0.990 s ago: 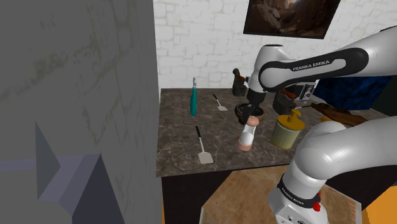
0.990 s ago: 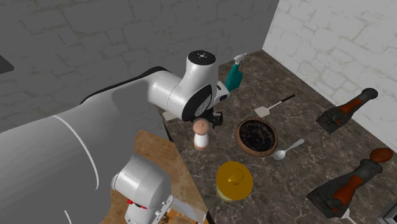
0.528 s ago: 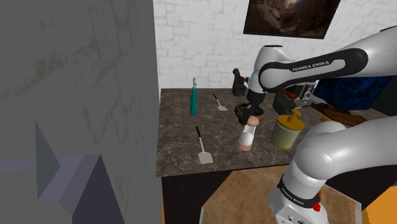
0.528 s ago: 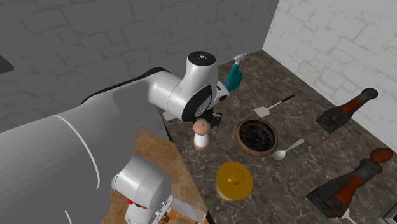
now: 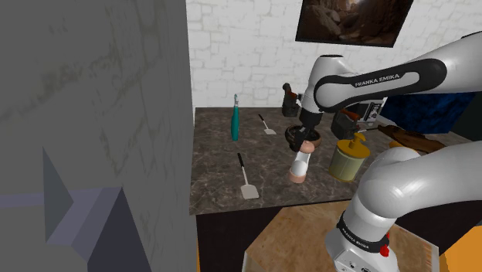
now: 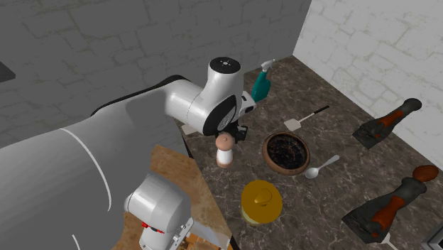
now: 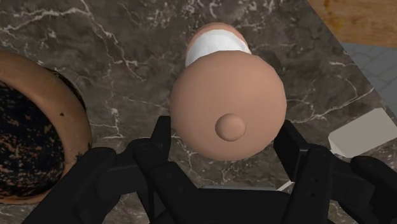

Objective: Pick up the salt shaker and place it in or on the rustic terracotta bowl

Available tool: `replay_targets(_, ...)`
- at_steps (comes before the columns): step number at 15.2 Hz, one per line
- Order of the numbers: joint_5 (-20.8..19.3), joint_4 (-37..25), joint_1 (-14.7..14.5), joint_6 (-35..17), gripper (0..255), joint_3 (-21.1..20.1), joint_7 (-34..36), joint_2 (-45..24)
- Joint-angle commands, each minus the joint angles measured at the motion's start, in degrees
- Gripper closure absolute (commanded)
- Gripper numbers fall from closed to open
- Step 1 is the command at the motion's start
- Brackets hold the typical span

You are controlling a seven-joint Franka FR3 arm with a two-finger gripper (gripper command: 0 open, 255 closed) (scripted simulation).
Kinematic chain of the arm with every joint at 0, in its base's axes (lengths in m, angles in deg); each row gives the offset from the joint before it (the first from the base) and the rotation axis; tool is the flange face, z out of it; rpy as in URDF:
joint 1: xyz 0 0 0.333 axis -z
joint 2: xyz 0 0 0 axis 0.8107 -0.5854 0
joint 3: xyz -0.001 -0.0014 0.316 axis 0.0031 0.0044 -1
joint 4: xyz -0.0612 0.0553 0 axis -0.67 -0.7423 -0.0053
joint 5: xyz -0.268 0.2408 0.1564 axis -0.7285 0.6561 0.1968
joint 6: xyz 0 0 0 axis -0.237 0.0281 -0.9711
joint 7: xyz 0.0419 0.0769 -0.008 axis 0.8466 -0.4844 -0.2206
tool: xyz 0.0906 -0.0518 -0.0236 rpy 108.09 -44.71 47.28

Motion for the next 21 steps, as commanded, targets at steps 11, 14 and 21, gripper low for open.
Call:
replay_targets(11, 1.66, -6.21, -0.67, 9.18, 255, -1.64, -0.17, 2.92)
replay_targets(14, 2.10, -8.29, -0.87, 11.68, 255, -2.08, -0.22, 3.36)
replay_targets(21, 3.05, -13.43, -1.31, 17.20, 255, -3.02, -0.36, 3.74)
